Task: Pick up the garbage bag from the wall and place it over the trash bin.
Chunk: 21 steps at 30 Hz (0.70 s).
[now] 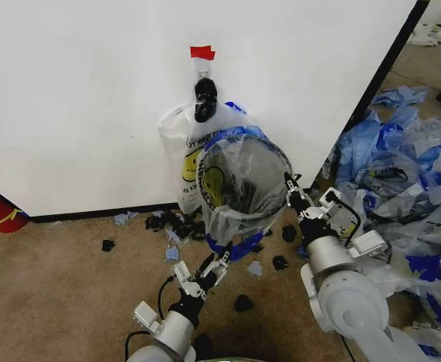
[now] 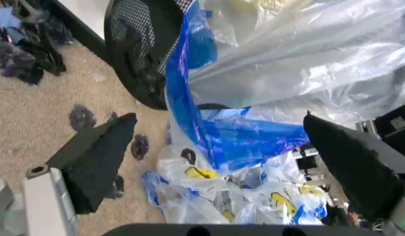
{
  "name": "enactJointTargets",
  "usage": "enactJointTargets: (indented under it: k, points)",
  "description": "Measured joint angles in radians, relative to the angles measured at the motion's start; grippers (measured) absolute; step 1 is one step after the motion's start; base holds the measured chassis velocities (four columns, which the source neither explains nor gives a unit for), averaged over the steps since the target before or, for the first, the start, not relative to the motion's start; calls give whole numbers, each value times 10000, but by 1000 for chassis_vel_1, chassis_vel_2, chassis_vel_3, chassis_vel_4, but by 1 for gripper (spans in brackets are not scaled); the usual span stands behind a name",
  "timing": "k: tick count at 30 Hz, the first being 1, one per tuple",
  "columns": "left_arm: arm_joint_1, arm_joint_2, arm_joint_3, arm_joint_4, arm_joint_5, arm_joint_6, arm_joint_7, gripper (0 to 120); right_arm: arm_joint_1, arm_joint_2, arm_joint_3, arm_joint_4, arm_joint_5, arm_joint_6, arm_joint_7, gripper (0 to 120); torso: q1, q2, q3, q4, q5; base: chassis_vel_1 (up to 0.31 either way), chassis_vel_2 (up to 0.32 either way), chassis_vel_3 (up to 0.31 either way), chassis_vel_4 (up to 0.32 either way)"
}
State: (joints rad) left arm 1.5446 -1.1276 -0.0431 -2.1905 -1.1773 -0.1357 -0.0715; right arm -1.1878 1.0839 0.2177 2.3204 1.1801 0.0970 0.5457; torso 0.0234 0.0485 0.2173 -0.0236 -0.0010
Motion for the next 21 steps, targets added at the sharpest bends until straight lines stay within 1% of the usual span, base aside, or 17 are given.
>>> enactJointTargets:
  k: [10,13,16,17,21]
  points:
    - [141,-4,-213,-76,291,-185,-159,100,70,5,154,-386,197,44,154,0,0,1,0,-1,0,0,0,0,0]
    - [249,-1,-347,-78,697,-432,-436,100,43,105,100,-661,400,-113,583,0,0,2,0,0,-1,0,0,0,0]
    - [340,-18,-668,-233,952,-657,-870,100,-124,255,-81,-982,501,-425,871,0,0,1,0,0,0,0,0,0,0]
    - [340,-18,-668,-233,952,-657,-870,100,-124,255,-81,-982,501,-425,871,0,0,1,0,0,0,0,0,0,0]
    - [346,136,-1468,-668,677,-722,-1402,100,-241,529,-432,-1538,387,-593,984,0,0,1,0,-1,0,0,0,0,0]
